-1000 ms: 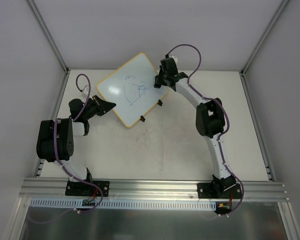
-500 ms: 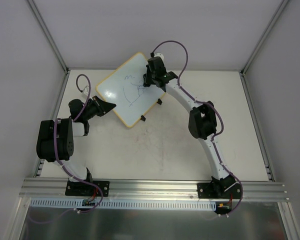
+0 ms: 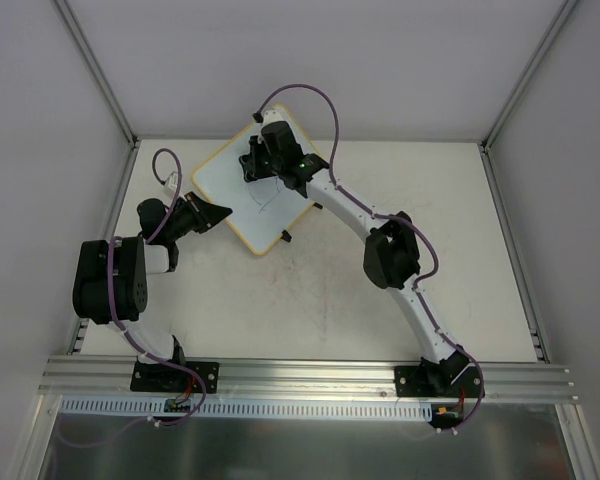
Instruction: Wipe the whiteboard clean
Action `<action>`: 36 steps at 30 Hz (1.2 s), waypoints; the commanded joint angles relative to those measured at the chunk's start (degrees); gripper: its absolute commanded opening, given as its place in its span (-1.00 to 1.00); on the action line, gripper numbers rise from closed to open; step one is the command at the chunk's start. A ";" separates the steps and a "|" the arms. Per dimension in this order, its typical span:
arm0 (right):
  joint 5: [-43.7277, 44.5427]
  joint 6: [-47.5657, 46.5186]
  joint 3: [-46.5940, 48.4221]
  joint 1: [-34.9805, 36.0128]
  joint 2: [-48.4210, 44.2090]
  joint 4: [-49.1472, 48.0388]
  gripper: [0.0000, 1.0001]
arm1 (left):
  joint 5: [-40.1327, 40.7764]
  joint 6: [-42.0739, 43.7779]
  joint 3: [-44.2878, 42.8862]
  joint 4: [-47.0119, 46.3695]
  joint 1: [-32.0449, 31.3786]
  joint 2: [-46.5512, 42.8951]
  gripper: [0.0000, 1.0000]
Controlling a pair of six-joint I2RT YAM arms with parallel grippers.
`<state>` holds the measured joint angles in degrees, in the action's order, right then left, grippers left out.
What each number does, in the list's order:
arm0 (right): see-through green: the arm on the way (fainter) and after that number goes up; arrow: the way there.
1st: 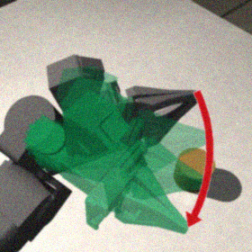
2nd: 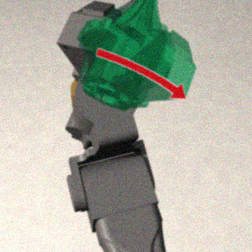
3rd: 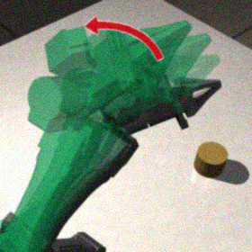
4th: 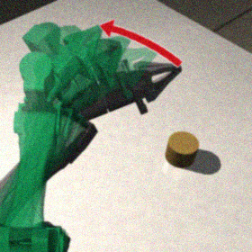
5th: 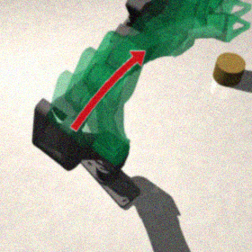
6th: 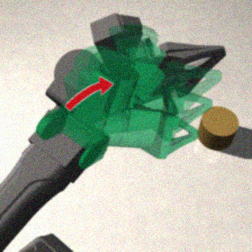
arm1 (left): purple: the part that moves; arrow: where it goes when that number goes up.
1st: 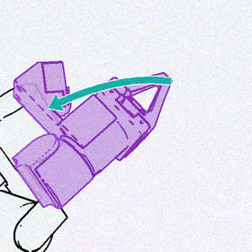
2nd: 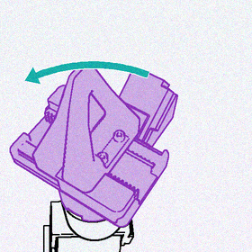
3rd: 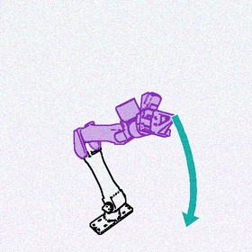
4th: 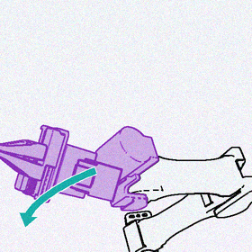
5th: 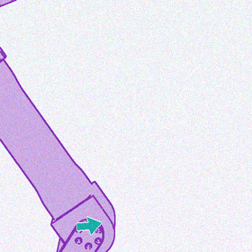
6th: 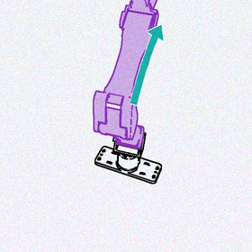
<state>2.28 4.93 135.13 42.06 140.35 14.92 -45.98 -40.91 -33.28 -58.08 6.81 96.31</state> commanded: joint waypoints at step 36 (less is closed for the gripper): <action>-1.05 4.57 2.60 -10.51 3.61 7.58 -1.00 | -5.09 5.40 0.14 2.71 -0.30 -0.07 -1.00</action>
<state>0.10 9.54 136.64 32.84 142.23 19.03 -47.13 -40.40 -33.36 -57.98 6.74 96.31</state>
